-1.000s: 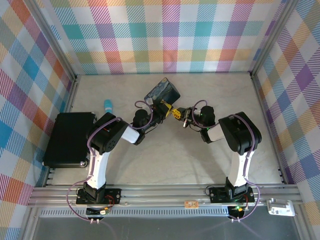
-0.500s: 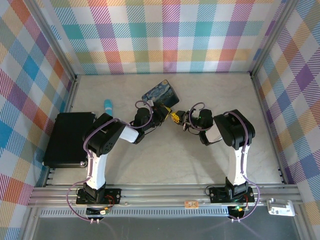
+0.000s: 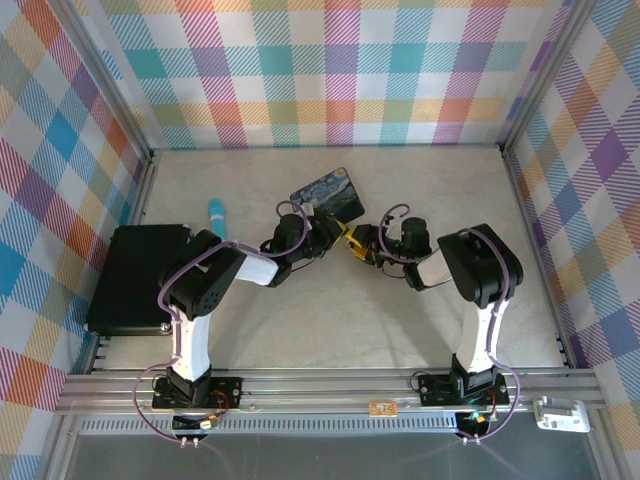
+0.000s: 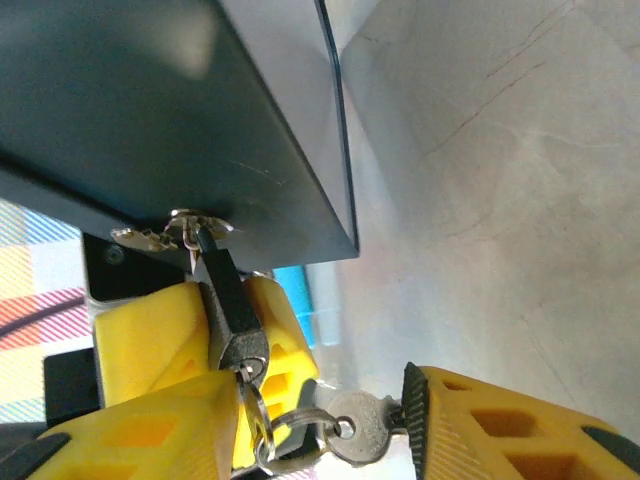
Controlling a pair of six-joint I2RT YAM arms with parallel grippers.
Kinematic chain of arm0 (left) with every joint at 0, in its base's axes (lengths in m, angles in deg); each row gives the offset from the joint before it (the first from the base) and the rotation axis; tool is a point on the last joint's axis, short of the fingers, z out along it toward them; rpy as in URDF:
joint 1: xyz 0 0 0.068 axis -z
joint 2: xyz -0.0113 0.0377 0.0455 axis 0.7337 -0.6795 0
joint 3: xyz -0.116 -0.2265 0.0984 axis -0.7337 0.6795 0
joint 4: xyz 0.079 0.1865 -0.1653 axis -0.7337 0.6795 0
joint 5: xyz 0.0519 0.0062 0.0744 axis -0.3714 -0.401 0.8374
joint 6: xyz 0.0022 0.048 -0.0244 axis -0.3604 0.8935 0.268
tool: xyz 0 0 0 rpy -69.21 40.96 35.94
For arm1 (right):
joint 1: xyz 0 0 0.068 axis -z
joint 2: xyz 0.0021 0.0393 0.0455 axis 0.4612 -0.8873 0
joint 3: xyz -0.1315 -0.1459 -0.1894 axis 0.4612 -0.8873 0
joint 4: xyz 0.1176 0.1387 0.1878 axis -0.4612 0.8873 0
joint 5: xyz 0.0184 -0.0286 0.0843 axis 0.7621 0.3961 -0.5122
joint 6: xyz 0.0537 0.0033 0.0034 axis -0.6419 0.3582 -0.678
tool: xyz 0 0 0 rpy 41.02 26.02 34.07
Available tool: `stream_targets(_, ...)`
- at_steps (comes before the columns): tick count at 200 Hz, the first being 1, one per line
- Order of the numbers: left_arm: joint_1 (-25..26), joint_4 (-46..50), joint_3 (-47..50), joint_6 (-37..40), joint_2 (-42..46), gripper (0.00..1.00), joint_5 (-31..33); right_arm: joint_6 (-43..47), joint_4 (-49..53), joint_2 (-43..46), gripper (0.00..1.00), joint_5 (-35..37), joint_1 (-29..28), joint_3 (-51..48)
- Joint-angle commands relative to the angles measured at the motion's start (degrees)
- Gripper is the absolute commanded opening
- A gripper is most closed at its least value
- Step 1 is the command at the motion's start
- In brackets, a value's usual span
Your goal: Unlock the padlock with the key
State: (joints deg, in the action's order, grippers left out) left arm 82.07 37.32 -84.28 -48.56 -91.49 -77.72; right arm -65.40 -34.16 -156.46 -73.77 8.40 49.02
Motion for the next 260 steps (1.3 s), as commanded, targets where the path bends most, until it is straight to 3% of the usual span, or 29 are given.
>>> stream_targets(1,0.5,5.2,-2.6,4.2,4.0,0.0,-1.3,14.9,16.3,6.9,0.49,1.4,0.7,0.9)
stream_targets(24,0.5,13.6,-3.8,8.7,6.0,0.0,-0.7,24.9,34.2,12.6,0.5,5.1,0.7,3.8)
stream_targets(73,0.8,27.8,-6.7,16.7,7.5,0.0,-0.3,39.7,57.8,17.7,0.51,11.6,0.7,11.2)
stream_targets(118,2.8,37.1,-7.2,24.3,8.2,0.0,4.7,43.7,65.1,21.7,0.51,17.2,0.7,12.2)
stream_targets(162,3.2,40.0,-7.4,25.8,6.8,0.0,7.2,44.1,66.7,23.8,0.51,18.6,0.7,10.9)
stream_targets(206,3.2,40.9,-7.5,25.4,6.0,0.32,7.7,45.1,68.1,25.4,0.51,19.7,0.6,10.1)
stream_targets(260,1.8,36.8,-4.5,20.7,8.3,0.6,6.7,46.4,69.6,27.3,0.51,20.8,-0.1,10.3)
